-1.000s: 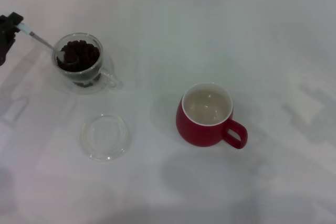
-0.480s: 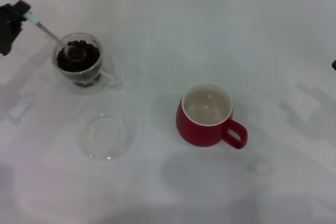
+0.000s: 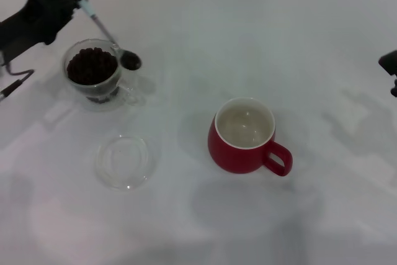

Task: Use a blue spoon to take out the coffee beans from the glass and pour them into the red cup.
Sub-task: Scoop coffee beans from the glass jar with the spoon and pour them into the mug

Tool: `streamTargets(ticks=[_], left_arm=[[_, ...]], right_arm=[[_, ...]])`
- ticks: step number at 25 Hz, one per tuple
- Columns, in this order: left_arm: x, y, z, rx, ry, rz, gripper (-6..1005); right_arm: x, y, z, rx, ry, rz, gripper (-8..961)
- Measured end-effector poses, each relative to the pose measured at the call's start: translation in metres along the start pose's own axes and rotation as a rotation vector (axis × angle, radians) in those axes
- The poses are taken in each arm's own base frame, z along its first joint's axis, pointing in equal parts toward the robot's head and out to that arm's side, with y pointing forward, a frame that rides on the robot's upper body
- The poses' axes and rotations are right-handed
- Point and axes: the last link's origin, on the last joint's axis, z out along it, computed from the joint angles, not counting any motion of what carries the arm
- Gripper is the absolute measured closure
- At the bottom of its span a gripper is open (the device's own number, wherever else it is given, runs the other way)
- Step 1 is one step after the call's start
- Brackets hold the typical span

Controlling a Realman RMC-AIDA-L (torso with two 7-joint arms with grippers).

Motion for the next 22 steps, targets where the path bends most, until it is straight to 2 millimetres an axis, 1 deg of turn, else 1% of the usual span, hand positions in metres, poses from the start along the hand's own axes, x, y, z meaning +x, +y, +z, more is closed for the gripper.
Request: streamTargets(ticks=[6, 11, 13, 15, 16, 17, 19, 22], left_arm=[[-0.006, 0.017, 0.028, -0.032, -0.091, 0.024, 869], [-0.014, 0.031, 0.05, -0.07, -0.153, 0.033, 869], [-0.022, 0.038, 0.061, -0.083, -0.195, 0.04, 869], [-0.024, 0.04, 0.064, -0.085, -0.21, 0.045, 869], [-0.029, 0.042, 0.069, -0.086, -0.236, 0.052, 869], [-0.029, 0.042, 0.069, -0.086, -0.236, 0.052, 869], [-0.044, 0.046, 0.084, -0.075, -0.3, 0.086, 869], [-0.049, 0.047, 0.088, -0.068, -0.322, 0.108, 869]], right_arm=[[0.003, -0.004, 0.012, -0.007, -0.007, -0.004, 308], [0.007, -0.005, 0.015, 0.002, 0.004, -0.002, 308], [0.007, -0.005, 0.015, 0.003, 0.004, -0.002, 308], [0.007, -0.006, 0.015, 0.006, 0.008, -0.001, 308], [0.008, -0.006, 0.015, 0.007, 0.009, 0.0, 308], [0.008, -0.006, 0.015, 0.009, 0.011, 0.001, 308], [0.008, -0.006, 0.015, 0.012, 0.012, 0.002, 309], [0.009, -0.005, 0.013, 0.02, 0.02, 0.002, 309]])
